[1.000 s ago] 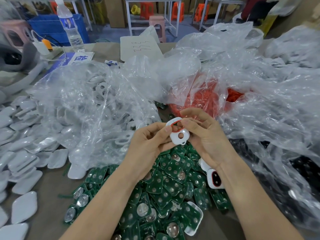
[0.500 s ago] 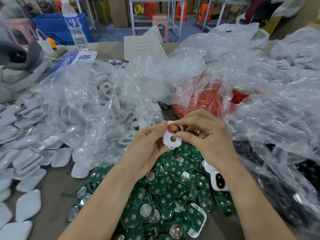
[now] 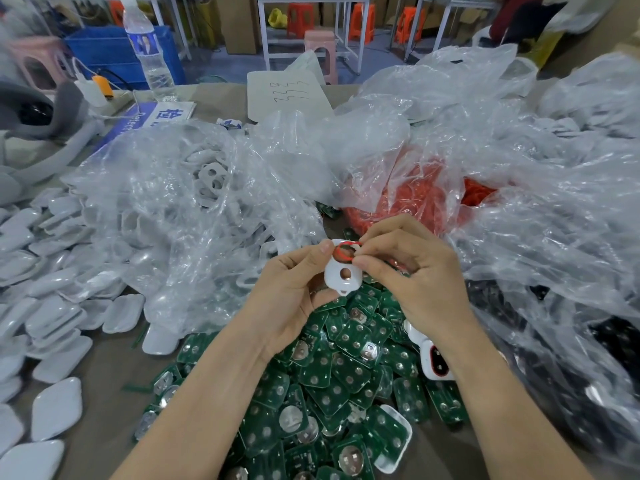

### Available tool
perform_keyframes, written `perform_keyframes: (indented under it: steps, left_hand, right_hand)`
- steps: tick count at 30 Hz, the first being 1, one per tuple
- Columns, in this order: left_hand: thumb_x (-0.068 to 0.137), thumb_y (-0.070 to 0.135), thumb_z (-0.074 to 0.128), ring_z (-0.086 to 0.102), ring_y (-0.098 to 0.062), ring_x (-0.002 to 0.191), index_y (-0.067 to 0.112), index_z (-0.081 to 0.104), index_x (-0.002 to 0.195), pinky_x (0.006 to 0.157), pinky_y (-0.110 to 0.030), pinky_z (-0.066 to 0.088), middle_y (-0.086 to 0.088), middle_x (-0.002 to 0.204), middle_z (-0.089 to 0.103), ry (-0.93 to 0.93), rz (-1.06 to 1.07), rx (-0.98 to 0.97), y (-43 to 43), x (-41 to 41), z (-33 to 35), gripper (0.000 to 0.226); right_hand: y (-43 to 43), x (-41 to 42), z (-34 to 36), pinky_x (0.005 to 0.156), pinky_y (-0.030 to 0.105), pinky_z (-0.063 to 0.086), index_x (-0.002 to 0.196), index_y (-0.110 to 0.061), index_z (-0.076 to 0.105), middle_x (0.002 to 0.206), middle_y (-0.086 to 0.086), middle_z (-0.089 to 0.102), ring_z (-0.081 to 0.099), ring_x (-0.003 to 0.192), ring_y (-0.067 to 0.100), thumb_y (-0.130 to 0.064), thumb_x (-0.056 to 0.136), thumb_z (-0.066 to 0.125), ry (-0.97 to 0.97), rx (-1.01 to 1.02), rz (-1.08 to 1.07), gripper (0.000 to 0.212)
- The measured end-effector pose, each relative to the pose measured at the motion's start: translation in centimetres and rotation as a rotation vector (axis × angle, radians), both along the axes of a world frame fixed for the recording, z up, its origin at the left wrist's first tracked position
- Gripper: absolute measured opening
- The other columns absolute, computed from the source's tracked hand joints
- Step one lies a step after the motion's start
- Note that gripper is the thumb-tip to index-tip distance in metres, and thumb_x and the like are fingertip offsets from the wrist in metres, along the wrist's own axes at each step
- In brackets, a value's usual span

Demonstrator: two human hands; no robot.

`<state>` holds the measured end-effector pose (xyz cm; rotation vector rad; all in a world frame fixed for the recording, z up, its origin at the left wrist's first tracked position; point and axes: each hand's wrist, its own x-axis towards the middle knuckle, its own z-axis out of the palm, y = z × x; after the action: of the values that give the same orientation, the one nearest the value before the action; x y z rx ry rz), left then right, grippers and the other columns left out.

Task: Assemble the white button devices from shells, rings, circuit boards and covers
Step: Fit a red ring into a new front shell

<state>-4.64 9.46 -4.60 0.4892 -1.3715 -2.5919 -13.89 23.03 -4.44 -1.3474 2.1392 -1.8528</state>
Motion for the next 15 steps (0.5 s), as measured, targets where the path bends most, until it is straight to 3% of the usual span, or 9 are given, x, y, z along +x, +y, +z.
perform_keyframes:
  steps: [9,15]
  left_hand:
    - [0.070,0.029,0.067,0.071,-0.013,0.069,0.010,0.079,0.079,0.062,-0.022,0.060,-0.008,0.082,0.075,0.030,-0.002,-0.015,0.14,-0.03,-0.17,0.025]
    - [0.075,0.025,0.062,0.071,-0.013,0.069,0.009,0.080,0.080,0.057,-0.019,0.058,-0.009,0.083,0.075,0.019,0.000,-0.010,0.07,0.01,0.00,0.024]
  right_hand:
    - [0.15,-0.17,-0.29,0.085,0.029,0.054,0.082,-0.020,0.070,0.101,-0.014,0.066,0.065,0.095,0.011,-0.013,0.079,0.074,0.045,0.043,-0.022,0.008]
    - [0.32,0.12,0.14,0.080,0.019,0.051,0.099,-0.018,0.071,0.096,-0.007,0.069,0.065,0.091,0.006,-0.016,0.079,0.075,0.231,0.036,-0.112,0.020]
